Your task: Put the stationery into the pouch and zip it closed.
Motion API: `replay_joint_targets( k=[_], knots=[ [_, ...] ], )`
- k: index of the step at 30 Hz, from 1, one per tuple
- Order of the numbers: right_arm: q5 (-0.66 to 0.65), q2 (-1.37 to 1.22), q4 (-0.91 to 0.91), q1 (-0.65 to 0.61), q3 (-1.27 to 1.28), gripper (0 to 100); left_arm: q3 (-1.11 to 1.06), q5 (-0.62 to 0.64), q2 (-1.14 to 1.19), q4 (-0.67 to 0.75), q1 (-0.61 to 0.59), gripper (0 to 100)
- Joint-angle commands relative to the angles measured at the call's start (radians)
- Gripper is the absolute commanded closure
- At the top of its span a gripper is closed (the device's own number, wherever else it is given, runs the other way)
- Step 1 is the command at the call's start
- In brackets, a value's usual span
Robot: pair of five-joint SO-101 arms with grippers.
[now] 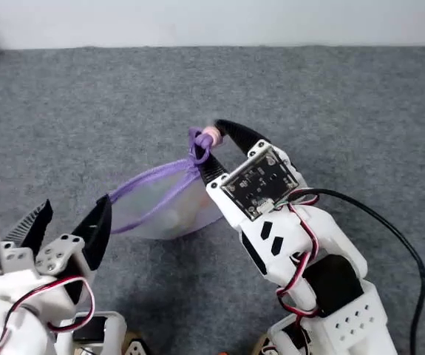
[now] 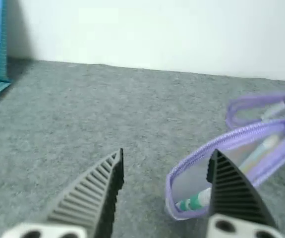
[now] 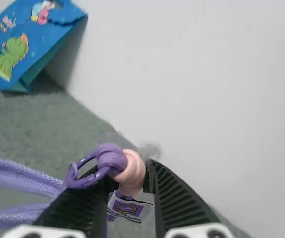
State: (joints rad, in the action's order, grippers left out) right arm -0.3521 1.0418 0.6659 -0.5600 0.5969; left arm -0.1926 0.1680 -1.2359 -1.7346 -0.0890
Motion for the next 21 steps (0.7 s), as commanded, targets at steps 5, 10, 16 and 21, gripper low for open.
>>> replay_joint_targets(
  k=[5,10,16,21],
  knots=[
    [-0.021,-0.091,-0.127,0.016,-0.146,99.1,0.048,0.012,-0.008,-0.018,0.058,80],
    [-0.02,-0.214,-0.13,0.016,-0.276,99.1,0.111,0.012,-0.008,-0.018,0.058,81],
    [-0.02,-0.351,-0.128,0.018,-0.431,99.1,0.13,0.012,-0.008,-0.018,0.051,81],
    [-0.023,-0.432,-0.119,0.022,-0.528,99.1,0.176,0.012,-0.009,-0.018,0.051,81]
  ],
)
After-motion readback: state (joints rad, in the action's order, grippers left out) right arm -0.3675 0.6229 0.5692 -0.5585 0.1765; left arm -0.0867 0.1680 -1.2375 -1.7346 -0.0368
